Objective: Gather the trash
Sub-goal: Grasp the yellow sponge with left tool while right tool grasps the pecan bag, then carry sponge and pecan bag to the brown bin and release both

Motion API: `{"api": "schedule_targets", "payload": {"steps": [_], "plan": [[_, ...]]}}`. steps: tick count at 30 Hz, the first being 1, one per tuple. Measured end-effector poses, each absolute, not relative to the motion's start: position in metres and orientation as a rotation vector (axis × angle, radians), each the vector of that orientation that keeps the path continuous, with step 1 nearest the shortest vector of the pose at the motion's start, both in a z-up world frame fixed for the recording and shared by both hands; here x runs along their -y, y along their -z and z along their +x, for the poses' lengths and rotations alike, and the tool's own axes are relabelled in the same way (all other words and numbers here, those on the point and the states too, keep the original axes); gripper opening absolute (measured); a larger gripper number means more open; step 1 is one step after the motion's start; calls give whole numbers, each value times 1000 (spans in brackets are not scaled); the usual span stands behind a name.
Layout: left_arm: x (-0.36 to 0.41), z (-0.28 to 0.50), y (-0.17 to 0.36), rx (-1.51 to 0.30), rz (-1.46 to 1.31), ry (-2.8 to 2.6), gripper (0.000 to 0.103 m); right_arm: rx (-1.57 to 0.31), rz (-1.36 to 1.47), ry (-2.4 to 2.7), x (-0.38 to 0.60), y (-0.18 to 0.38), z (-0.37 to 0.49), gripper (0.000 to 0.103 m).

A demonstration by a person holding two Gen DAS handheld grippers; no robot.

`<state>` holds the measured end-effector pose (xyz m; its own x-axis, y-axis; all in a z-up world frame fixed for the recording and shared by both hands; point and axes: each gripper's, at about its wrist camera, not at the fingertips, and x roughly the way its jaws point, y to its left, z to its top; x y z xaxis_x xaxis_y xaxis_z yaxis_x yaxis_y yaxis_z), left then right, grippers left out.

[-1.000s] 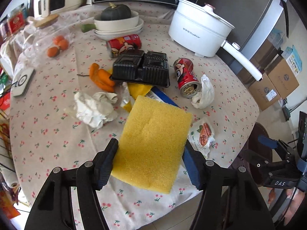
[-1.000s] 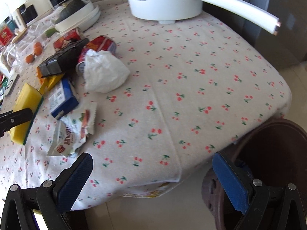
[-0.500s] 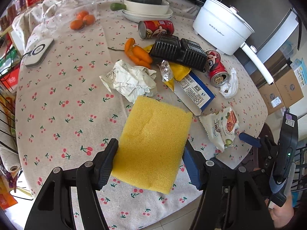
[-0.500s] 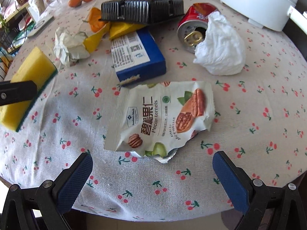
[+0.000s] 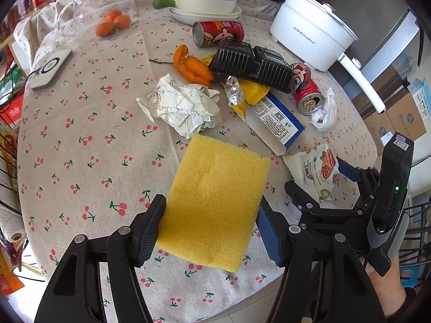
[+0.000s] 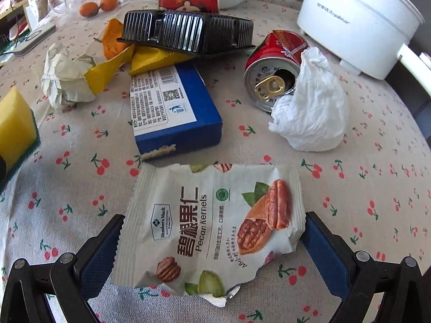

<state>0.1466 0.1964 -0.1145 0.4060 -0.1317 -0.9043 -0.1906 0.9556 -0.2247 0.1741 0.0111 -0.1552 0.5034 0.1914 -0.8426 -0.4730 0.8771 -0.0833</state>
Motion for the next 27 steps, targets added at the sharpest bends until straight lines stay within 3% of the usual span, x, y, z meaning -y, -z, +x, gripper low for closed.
{"api": "schedule_targets", "payload": {"steps": [12,27], "plan": [[-185,145,105,-1136,-308,-25,68,-946,-251,-474,6,132,165,70],[-124,156,94,-1124,-251,52,68,-892,-199,-412,75,92,152,70]]}}
